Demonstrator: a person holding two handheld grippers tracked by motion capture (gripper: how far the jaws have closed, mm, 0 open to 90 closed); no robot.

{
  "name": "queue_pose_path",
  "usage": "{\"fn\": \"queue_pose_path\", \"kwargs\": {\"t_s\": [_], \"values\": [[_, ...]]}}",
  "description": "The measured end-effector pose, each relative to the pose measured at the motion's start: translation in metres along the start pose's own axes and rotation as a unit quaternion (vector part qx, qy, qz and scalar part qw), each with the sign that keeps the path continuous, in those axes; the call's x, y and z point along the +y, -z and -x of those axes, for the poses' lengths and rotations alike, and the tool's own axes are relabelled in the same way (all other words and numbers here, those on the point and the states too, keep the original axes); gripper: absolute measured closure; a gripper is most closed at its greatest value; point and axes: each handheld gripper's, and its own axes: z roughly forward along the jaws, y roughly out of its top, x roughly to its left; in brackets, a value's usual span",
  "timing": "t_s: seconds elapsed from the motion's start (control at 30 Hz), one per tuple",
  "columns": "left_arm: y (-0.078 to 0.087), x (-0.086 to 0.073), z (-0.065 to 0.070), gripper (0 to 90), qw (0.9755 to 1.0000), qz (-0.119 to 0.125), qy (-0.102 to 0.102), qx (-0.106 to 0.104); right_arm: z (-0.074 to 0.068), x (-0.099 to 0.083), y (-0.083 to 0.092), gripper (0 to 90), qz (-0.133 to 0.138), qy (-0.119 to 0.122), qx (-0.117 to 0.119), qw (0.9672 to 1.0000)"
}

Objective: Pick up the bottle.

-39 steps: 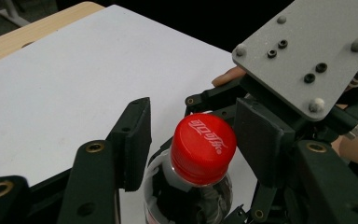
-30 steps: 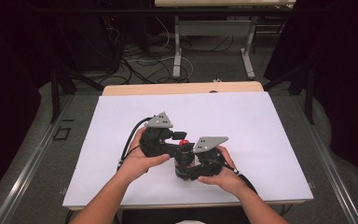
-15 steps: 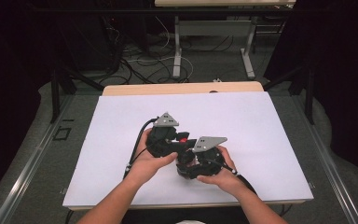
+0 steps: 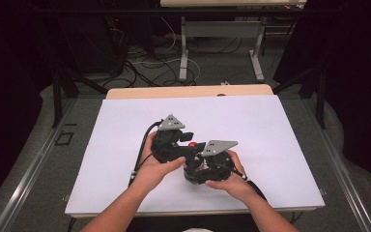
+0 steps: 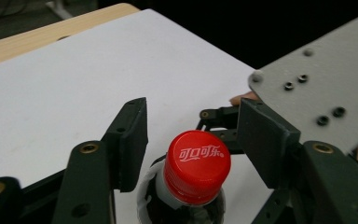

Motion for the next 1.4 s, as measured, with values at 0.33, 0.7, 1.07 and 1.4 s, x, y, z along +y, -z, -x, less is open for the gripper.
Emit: {"fn": "queue_pose_path", "kwargs": {"t_s": [0.33, 0.7, 1.07, 1.4], "values": [[0.006, -0.005, -0.016, 45.3, 0.997, -0.017, -0.054, -0.053, -0.001, 0.001, 0.001, 30.1, 0.004, 0.009, 0.02, 0.9998], [-0.002, -0.006, -0.016, 58.3, 0.9947, -0.028, -0.059, -0.079, -0.003, 0.001, -0.002, 30.1, -0.003, 0.018, 0.03, 0.9994], [-0.007, -0.007, 0.002, 61.4, 0.9996, -0.005, 0.008, 0.027, -0.003, 0.001, -0.002, 30.1, -0.003, 0.002, -0.004, 1.0], [-0.008, -0.006, 0.007, 55.9, 0.9979, 0.018, 0.034, 0.052, -0.001, 0.0, 0.0, 30.1, -0.005, -0.008, -0.008, 0.9999]]}}
